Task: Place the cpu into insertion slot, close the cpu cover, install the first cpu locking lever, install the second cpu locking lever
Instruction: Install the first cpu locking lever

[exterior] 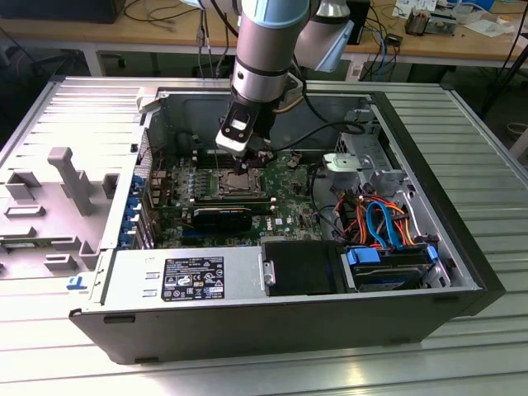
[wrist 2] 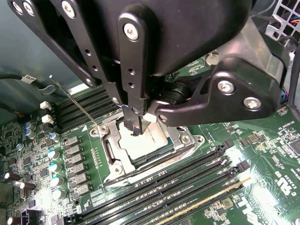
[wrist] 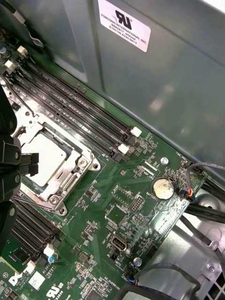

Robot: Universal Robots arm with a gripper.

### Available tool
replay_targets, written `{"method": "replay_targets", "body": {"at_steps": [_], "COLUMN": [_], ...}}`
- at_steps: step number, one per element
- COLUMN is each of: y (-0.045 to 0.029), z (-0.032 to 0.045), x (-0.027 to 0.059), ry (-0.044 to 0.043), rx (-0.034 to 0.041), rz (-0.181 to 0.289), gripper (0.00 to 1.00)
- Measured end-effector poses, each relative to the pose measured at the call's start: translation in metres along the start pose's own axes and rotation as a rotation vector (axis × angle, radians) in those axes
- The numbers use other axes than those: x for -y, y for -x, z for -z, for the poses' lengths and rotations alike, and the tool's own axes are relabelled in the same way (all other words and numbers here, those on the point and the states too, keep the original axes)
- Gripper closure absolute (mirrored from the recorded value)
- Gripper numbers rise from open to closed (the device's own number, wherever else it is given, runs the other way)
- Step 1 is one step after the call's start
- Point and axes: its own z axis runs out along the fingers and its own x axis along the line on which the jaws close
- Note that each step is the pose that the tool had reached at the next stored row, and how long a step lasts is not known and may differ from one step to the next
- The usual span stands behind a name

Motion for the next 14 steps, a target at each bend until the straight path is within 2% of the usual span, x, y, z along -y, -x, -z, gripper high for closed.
{"method": "replay_targets", "body": {"at_steps": [14], "y": [0.0000], "z": [0.0000], "x": [0.0000], "ry": [-0.0054], "rx": [0.0034], "rz": [0.050], "gripper": [0.89]}}
